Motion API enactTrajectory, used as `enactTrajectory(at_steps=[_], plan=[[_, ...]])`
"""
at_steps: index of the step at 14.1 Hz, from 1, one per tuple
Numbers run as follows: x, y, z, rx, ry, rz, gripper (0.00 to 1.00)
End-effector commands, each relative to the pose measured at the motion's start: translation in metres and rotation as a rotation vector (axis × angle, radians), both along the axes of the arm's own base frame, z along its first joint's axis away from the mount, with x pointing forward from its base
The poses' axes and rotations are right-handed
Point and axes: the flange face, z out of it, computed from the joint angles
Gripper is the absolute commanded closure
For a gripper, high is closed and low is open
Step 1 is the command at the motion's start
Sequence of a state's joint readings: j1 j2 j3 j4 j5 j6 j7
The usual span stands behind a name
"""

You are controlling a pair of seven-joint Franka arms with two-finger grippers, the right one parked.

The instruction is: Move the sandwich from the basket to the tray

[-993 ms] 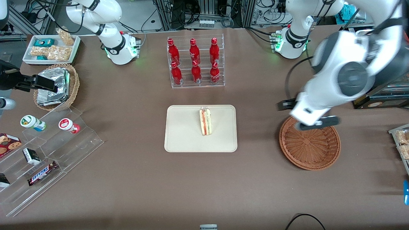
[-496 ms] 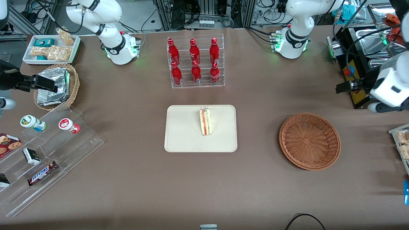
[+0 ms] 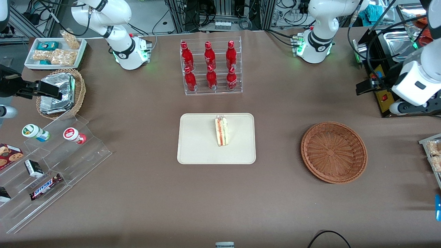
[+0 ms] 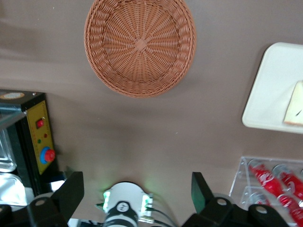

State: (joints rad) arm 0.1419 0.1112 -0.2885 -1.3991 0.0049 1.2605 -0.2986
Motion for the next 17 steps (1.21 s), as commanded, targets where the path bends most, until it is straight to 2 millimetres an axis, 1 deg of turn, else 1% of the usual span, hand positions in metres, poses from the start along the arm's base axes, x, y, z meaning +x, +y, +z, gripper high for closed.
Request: enactTrajectory(at_steps=[1,4,5,6,7,8,10,12,13,17], plan=[[-0.019,-0.021,0.027,0.022,-0.03,0.068,0.0],[-0.03,-0.023,0.032,0.043,-0.004,0.052,0.0],[-0.04,-0.026,0.041,0.055,-0.021,0.017,0.0],[-0.047,-0.027,0.041,0.056,-0.019,-0.058,0.0],[-0.052,-0.027,0.047,0.046,-0.027,-0.11,0.0],[-0.053,-0.028,0.048,0.048,-0.028,-0.122,0.0],[-0.046,-0.027,0.044,0.041,-0.034,-0.118,0.0],[-0.034,-0.026,0.031,0.031,-0.014,-0.118,0.0],[-0.03,-0.025,0.03,0.029,-0.015,-0.117,0.0],[-0.027,-0.023,0.028,0.021,-0.02,-0.11,0.0]])
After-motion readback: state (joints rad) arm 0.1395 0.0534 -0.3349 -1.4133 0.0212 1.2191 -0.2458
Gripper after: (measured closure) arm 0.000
